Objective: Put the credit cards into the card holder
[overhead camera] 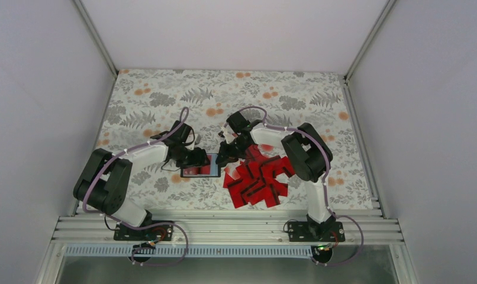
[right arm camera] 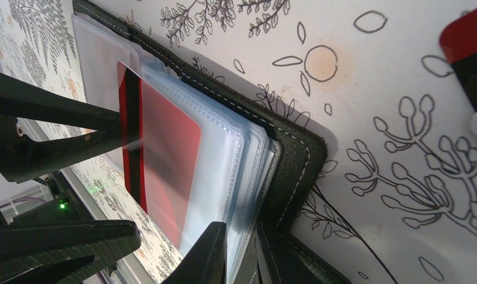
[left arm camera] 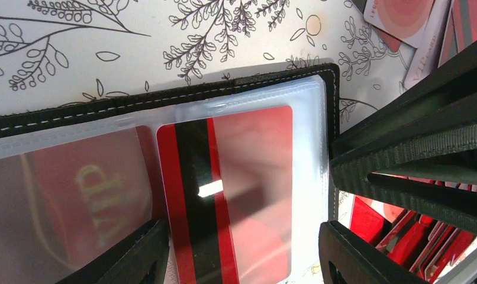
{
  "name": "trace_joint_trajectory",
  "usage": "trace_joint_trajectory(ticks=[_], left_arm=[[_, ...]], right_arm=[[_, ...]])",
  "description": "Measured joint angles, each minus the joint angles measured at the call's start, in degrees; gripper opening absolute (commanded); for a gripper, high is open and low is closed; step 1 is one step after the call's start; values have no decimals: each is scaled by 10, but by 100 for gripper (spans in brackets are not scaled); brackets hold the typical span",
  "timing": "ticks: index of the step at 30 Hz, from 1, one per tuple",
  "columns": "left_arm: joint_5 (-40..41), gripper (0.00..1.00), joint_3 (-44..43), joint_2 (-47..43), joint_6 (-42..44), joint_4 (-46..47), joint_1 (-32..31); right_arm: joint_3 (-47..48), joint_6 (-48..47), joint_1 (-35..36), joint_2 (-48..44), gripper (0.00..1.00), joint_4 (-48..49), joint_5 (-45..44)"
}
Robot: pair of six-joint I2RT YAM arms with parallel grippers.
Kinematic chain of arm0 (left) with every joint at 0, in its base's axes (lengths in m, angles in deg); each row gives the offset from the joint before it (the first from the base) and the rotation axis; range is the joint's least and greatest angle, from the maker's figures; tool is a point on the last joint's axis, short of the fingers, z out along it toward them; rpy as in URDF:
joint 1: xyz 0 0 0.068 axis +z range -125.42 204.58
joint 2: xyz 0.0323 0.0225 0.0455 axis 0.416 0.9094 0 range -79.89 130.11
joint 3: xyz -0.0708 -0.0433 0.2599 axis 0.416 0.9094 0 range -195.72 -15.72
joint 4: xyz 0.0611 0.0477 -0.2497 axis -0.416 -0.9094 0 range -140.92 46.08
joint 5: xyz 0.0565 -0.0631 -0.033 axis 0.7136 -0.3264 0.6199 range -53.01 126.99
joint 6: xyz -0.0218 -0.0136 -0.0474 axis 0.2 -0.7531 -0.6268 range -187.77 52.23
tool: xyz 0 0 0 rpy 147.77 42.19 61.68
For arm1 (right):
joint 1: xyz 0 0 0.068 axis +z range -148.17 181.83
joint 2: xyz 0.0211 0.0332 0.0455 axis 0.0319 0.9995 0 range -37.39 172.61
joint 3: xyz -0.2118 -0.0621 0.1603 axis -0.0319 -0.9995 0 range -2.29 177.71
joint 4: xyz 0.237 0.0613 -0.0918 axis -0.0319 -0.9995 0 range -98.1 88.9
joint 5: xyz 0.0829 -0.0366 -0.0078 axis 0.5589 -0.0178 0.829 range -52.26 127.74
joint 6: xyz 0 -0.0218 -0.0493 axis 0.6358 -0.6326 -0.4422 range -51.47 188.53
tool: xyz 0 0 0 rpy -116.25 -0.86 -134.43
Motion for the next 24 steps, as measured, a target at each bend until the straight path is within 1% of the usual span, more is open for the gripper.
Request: trace_joint_trajectory(ticks=[12,24], left_arm=[[30,63,-23,10,-6,-27,-29],[33,63,-51,32,-19,-41,-48]], right_arm=[[-2,0,0,0,14,4,4],[-3,2,0,0,14,7,6]])
